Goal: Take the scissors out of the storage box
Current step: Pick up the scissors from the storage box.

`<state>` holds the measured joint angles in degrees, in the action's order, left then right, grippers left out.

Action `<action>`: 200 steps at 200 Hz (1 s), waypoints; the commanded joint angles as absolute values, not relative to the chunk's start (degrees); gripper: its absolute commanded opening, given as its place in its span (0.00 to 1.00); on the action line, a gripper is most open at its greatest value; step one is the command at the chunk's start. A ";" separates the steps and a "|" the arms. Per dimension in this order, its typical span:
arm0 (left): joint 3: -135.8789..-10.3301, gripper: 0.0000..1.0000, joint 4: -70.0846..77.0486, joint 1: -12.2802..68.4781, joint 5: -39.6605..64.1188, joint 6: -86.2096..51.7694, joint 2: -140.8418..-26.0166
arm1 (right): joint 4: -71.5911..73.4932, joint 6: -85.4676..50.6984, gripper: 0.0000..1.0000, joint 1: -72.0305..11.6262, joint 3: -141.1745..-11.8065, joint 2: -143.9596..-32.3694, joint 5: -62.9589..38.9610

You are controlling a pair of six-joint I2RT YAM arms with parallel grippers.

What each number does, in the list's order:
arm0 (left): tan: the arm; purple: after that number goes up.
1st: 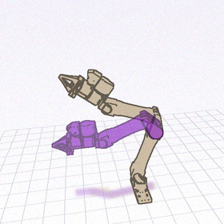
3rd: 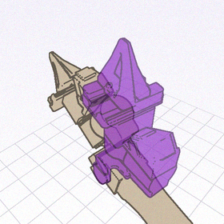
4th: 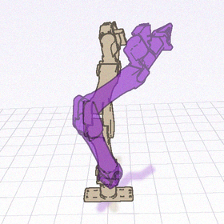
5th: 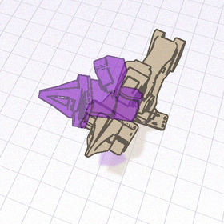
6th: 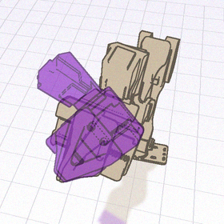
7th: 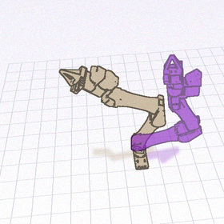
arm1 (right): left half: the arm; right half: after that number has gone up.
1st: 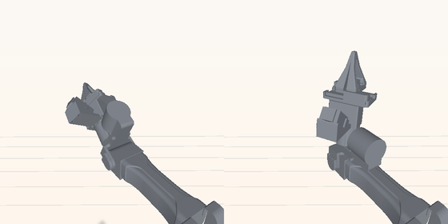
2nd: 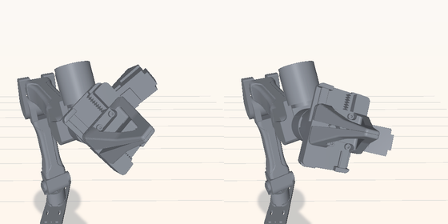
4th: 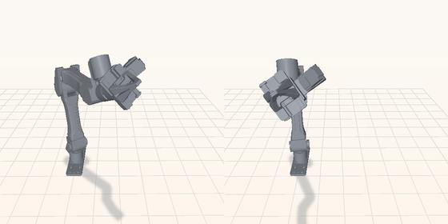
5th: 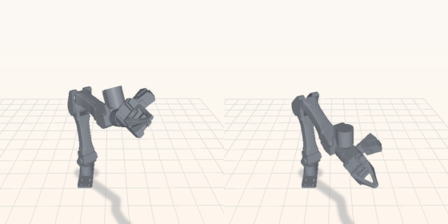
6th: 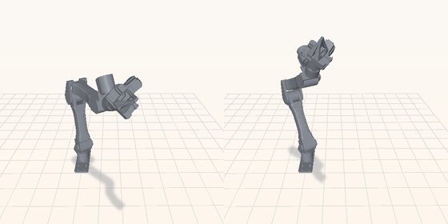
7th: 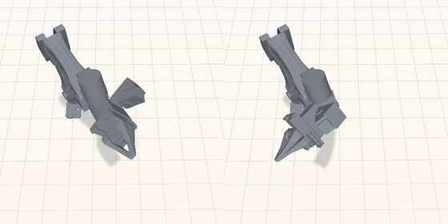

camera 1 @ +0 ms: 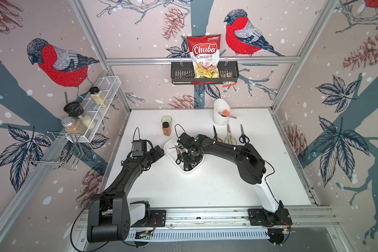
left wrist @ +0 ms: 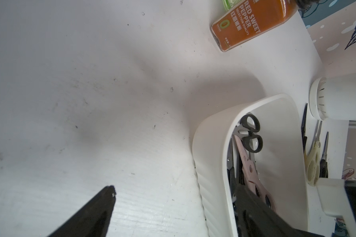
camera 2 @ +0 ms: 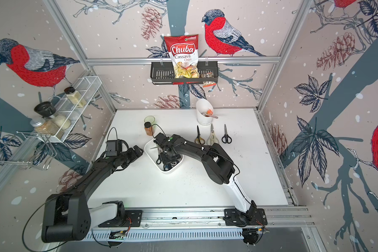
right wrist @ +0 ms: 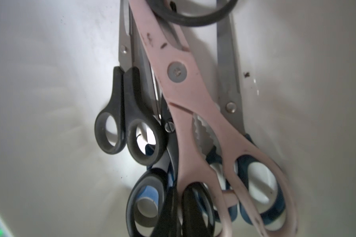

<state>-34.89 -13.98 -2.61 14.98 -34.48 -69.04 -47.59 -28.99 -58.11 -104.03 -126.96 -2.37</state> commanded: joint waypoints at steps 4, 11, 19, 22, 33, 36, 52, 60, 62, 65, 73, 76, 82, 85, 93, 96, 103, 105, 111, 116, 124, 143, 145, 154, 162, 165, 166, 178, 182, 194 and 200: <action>-34.55 0.95 -13.38 -2.84 15.06 -34.24 -68.83 | -48.02 -30.78 0.00 -58.31 -103.97 -125.18 -4.59; -34.37 0.95 -13.25 -2.83 15.17 -34.26 -68.84 | -47.78 -30.98 0.00 -58.35 -103.93 -124.78 -5.02; -34.28 0.95 -13.16 -2.81 15.28 -34.18 -68.73 | -47.49 -31.20 0.00 -58.45 -103.89 -124.25 -5.39; -34.20 0.95 -13.12 -2.82 15.29 -34.13 -68.74 | -47.22 -31.28 0.00 -58.47 -103.82 -124.01 -5.61; -34.10 0.95 -12.98 -2.81 15.16 -34.19 -68.73 | -46.43 -31.67 0.00 -58.53 -103.63 -123.12 -6.38; -34.10 0.95 -12.93 -2.81 15.10 -34.19 -68.73 | -46.22 -31.78 0.00 -58.49 -103.56 -122.94 -6.61; -34.05 0.95 -12.55 -2.81 15.12 -34.07 -68.96 | -45.48 -32.42 0.00 -58.40 -103.51 -121.96 -7.37; -34.17 0.95 -12.48 -2.81 14.95 -34.05 -69.08 | -45.22 -32.64 0.00 -58.35 -103.53 -121.61 -7.66; -34.25 0.95 -12.48 -2.81 14.94 -34.02 -69.15 | -45.12 -32.68 0.00 -58.33 -103.53 -121.52 -7.76; -34.25 0.95 -12.56 -2.81 14.86 -33.97 -69.29 | -45.07 -32.81 0.00 -58.36 -103.47 -121.43 -7.86; -34.53 0.95 -12.61 -2.83 14.85 -33.81 -69.53 | -44.91 -32.87 0.00 -58.23 -103.37 -121.14 -8.16; -34.68 0.95 -12.65 -2.81 14.85 -33.71 -69.63 | -44.85 -32.95 0.00 -58.27 -103.32 -121.03 -8.25; -34.79 0.95 -12.72 -2.80 14.95 -33.61 -69.84 | -44.75 -33.04 0.00 -58.25 -103.20 -120.90 -8.42; -34.76 0.95 -12.74 -2.81 14.94 -33.65 -69.80 | -44.75 -33.05 0.00 -58.20 -103.14 -120.89 -8.48; -34.80 0.95 -12.74 -2.81 14.94 -33.51 -69.92 | -44.65 -33.05 0.00 -58.18 -102.94 -120.85 -8.65; -34.80 0.95 -12.74 -2.86 14.95 -33.53 -69.88 | -44.58 -33.05 0.00 -58.26 -102.85 -120.78 -8.74; -34.80 0.95 -12.74 -2.81 14.85 -33.65 -69.85 | -44.35 -33.14 0.00 -58.26 -102.62 -120.67 -8.85; -34.80 0.95 -12.74 -2.86 14.88 -33.64 -69.80 | -44.27 -33.20 0.00 -58.27 -102.58 -120.65 -8.96; -34.80 0.95 -12.70 -2.81 14.77 -33.62 -69.84 | -43.93 -33.17 0.00 -58.27 -102.42 -120.58 -9.17; -34.80 0.95 -12.71 -2.81 14.75 -33.63 -69.92 | -43.59 -33.15 0.00 -58.24 -102.35 -120.59 -9.51; -34.80 0.95 -12.66 -2.82 14.68 -33.59 -69.90 | -43.06 -33.05 0.00 -58.19 -102.39 -120.41 -10.27; -34.80 0.95 -12.74 -2.81 14.51 -33.53 -70.26 | -40.92 -32.36 0.00 -58.34 -102.65 -119.65 -13.16; -34.83 0.95 -12.74 -2.86 14.50 -33.50 -70.28 | -40.71 -32.28 0.00 -58.35 -102.70 -119.52 -13.46; -34.88 0.95 -12.72 -2.81 14.41 -33.45 -70.47 | -39.37 -31.83 0.00 -58.44 -102.83 -118.84 -14.94; -34.88 0.95 -12.60 -2.77 14.28 -33.42 -70.69 | -38.10 -31.28 0.00 -58.44 -102.77 -118.10 -16.40; -34.93 0.95 -12.63 -2.83 14.24 -33.44 -70.74 | -37.58 -31.09 0.00 -58.45 -102.75 -117.93 -16.74; -34.91 0.95 -12.64 -2.82 14.24 -33.47 -70.79 | -37.47 -31.01 0.00 -58.45 -102.75 -117.85 -16.85; -35.06 0.95 -12.74 -2.82 14.08 -33.40 -71.18 | -36.06 -30.69 0.00 -58.29 -102.66 -116.96 -17.72; -35.12 0.95 -12.70 -2.86 14.06 -33.45 -71.23 | -35.70 -30.60 0.00 -58.10 -102.59 -116.76 -17.87; -35.08 0.95 -12.74 -2.93 13.91 -33.44 -71.45 | -34.74 -30.59 0.00 -57.56 -102.48 -116.21 -18.54; -35.14 0.95 -12.74 -2.90 13.80 -33.47 -71.54 | -34.46 -30.73 0.00 -57.11 -102.39 -116.02 -18.85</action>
